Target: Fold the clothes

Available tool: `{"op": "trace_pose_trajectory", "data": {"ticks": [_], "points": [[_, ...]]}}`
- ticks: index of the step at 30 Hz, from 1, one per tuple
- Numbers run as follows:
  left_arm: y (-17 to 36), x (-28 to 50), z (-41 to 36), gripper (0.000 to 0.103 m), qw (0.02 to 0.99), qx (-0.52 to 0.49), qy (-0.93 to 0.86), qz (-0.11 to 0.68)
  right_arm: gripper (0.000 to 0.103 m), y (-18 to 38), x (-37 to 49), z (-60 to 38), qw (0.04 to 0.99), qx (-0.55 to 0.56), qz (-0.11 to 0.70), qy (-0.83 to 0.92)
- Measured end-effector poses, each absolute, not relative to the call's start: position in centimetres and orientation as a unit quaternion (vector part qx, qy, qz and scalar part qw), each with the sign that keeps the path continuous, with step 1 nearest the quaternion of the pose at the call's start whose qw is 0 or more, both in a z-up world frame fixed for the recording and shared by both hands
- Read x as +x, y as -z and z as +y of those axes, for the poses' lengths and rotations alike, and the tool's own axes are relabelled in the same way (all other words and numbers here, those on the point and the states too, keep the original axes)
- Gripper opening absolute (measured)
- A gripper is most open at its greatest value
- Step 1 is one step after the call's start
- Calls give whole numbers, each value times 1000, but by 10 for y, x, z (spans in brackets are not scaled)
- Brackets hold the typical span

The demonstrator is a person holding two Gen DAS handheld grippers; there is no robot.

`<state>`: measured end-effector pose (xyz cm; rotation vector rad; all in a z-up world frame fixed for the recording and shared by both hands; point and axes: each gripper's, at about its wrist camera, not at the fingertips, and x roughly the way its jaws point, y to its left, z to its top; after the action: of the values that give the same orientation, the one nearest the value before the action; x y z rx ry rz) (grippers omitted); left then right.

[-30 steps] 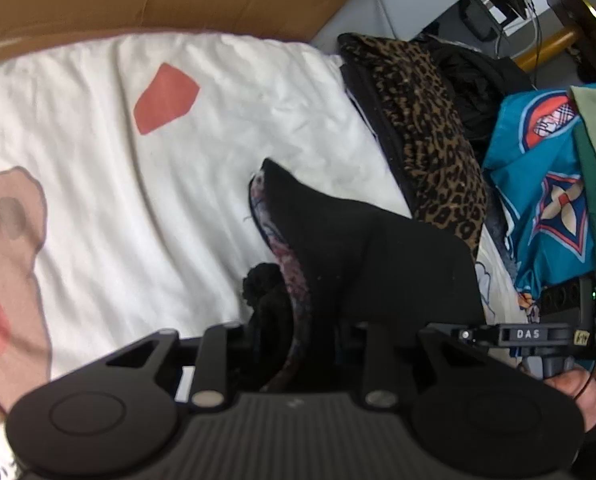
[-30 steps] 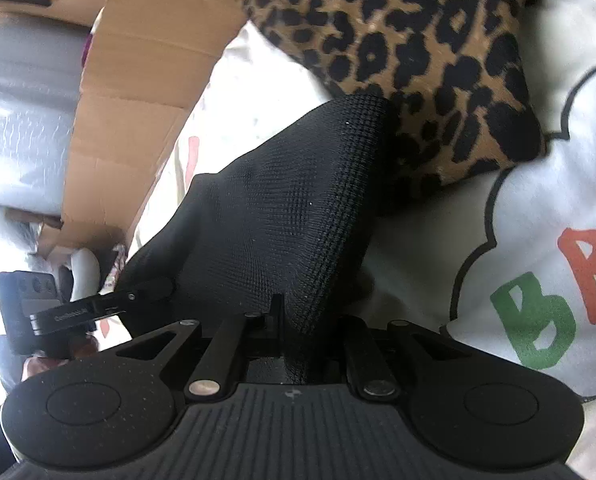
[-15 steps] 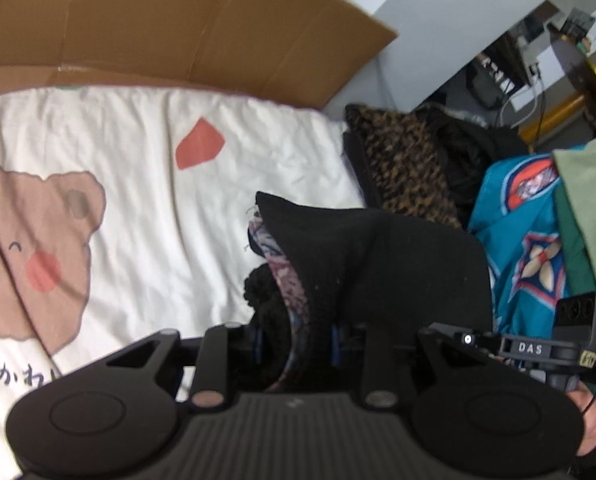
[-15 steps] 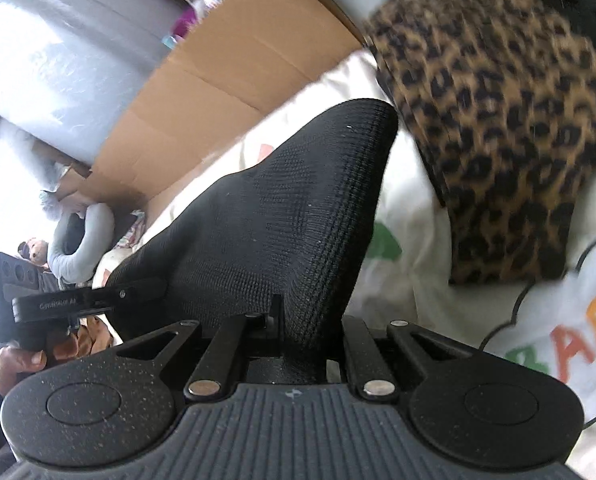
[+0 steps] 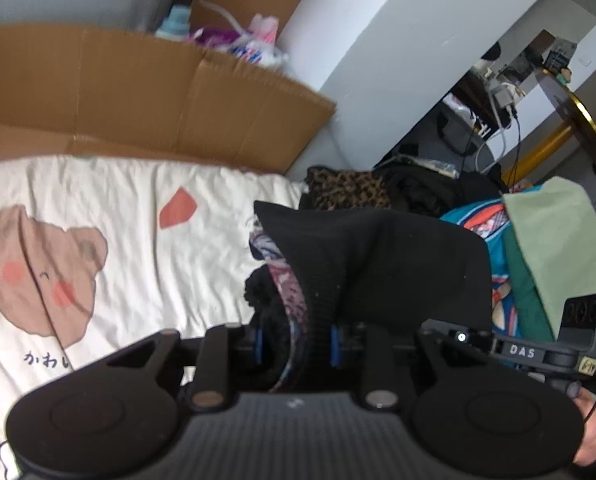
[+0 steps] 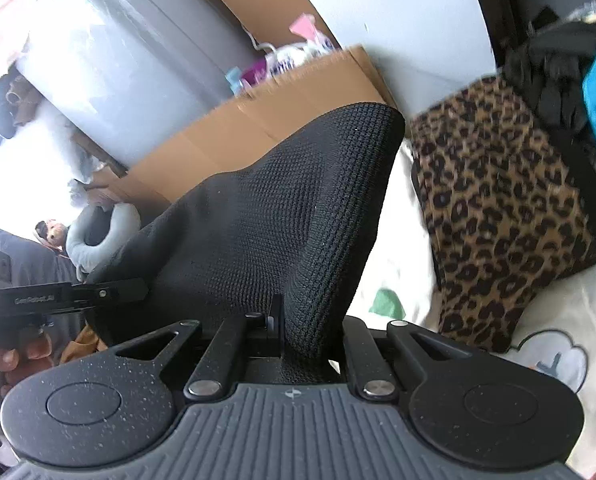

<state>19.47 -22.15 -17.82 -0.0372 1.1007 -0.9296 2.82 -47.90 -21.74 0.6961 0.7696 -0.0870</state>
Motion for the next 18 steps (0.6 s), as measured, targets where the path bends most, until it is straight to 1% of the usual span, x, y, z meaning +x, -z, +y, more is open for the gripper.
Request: {"op": "trace_pose_trajectory", "data": {"ticks": [11, 18], "points": [[80, 160, -216, 30, 792, -32, 402, 459, 7, 119, 27, -492, 887, 319, 333, 19], [21, 128, -224, 30, 807, -19, 412, 423, 7, 49, 21, -503, 904, 291, 313, 12]]}}
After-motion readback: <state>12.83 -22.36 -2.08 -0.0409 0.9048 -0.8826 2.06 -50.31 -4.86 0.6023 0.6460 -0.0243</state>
